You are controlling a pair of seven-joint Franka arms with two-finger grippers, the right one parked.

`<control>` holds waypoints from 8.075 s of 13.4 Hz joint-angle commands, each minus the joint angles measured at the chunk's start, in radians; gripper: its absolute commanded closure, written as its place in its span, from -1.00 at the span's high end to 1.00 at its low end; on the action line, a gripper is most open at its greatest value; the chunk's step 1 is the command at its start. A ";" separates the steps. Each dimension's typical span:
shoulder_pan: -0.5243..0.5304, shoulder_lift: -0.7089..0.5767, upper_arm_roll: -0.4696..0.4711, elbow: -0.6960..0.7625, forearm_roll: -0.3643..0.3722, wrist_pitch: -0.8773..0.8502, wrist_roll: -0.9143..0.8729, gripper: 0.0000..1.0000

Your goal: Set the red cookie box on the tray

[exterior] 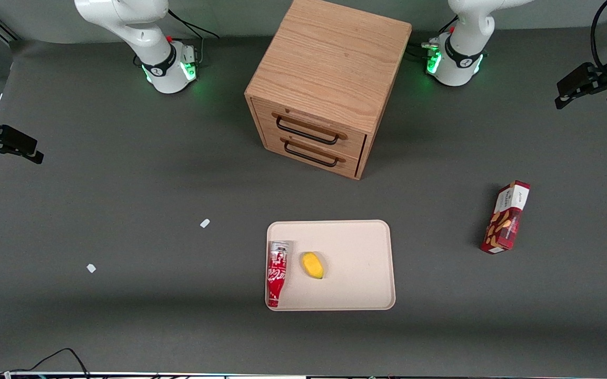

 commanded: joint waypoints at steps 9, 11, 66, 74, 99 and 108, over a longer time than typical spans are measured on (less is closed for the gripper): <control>0.018 0.167 -0.004 0.003 0.035 0.076 0.233 1.00; 0.019 0.232 0.025 -0.024 0.059 0.177 0.322 1.00; -0.381 0.939 -0.088 0.519 0.040 0.446 -0.512 -1.00; -0.419 1.097 -0.076 0.513 0.123 0.627 -0.512 -1.00; -0.302 0.656 -0.051 0.324 0.040 0.450 -0.527 1.00; -0.031 0.184 -0.050 0.008 -0.003 0.218 -0.103 1.00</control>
